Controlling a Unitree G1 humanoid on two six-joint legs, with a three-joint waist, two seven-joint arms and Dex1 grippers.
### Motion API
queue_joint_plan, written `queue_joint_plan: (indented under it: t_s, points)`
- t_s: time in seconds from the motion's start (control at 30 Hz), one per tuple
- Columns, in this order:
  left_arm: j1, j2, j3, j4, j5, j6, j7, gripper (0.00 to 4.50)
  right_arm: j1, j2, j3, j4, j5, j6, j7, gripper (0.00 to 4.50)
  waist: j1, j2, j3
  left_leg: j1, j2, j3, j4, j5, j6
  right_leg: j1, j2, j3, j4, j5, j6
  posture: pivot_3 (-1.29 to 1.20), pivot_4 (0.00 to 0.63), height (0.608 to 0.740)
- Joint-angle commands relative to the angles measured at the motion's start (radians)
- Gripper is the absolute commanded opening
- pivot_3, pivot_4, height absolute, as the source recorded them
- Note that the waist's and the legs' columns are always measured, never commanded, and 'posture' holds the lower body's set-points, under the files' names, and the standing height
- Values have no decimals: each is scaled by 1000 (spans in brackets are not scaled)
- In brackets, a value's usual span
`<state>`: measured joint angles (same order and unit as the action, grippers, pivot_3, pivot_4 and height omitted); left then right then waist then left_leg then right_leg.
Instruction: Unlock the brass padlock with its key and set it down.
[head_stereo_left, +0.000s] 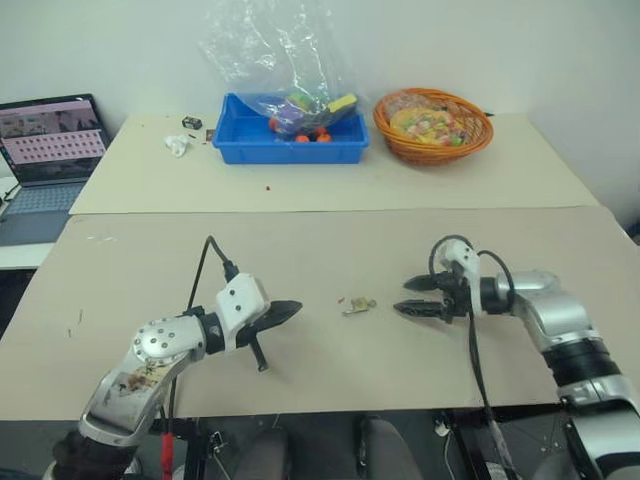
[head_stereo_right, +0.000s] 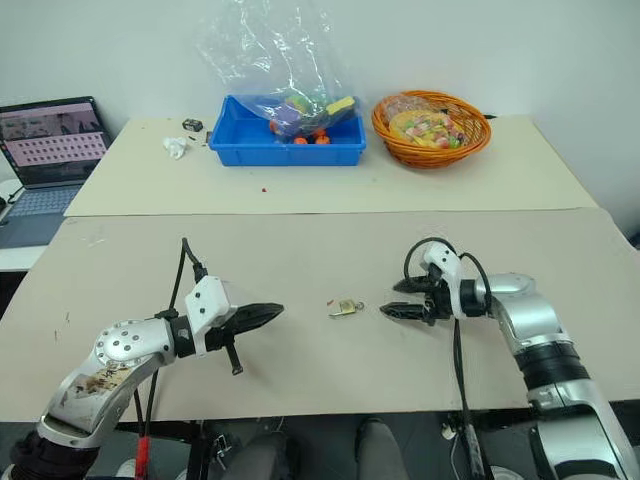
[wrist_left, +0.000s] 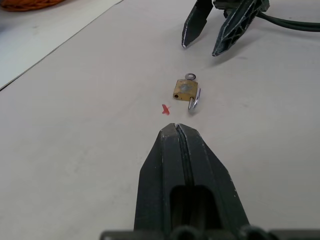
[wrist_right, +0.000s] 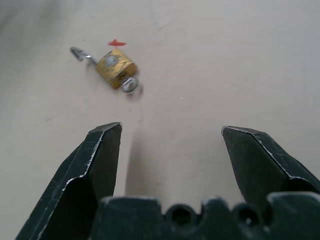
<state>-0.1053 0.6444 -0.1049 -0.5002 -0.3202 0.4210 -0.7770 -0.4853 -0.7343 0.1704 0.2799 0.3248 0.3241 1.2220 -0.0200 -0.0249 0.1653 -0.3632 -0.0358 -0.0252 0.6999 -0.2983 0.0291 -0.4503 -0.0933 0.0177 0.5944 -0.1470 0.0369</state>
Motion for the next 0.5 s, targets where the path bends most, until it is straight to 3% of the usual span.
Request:
queue_joint_plan:
  t_s: [0.03,0.5]
  points:
    - [-27,1,1,-26,-16,15,-8,0,14,-23,-18,-64,-24,-43,21,3805,2,0,0,0,0,0,0,0,0,0,0,0,0,0,0,0,150,728]
    - [-99,-24,-6,-19,-22,30,-26,0,43,-31,-48,-104,-35,-43,22,3805,7,0,0,1,0,0,0,0,0,2,0,0,0,0,0,0,150,728]
